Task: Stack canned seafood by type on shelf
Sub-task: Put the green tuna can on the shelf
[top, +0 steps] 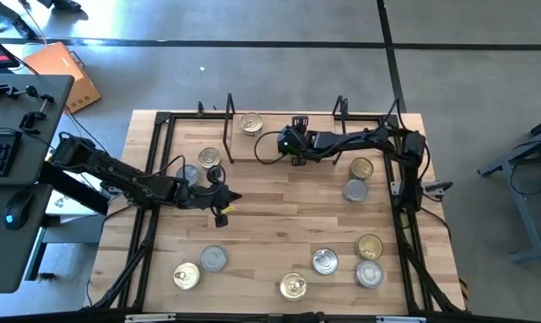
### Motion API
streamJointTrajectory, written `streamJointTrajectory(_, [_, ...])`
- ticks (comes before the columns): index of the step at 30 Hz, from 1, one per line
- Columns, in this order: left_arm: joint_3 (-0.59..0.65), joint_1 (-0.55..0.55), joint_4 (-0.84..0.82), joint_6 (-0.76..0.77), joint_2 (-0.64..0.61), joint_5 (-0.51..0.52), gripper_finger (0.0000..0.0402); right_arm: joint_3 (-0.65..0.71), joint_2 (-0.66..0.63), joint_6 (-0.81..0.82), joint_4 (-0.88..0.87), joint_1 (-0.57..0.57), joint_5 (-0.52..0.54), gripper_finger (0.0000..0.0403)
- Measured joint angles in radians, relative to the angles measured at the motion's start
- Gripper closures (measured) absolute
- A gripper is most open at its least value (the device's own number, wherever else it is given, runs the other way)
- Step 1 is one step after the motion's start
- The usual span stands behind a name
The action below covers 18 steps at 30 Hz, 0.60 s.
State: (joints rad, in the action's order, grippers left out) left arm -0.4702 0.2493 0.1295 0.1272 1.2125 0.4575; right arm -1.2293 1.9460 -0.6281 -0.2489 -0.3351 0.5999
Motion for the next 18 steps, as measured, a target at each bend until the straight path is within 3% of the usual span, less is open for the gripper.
streamJointTrajectory(7, [0.0, 0.0, -0.002, 0.0, 0.0, 0.0, 0.0401, -0.005, -0.003, 0.028, -0.006, 0.001, 0.0, 0.0159])
streamJointTrajectory(18, [0.0, 0.0, -0.006, 0.0, 0.0, 0.0, 0.0401, -0.116, -0.003, 0.159, -0.081, 0.001, -0.124, 0.0155])
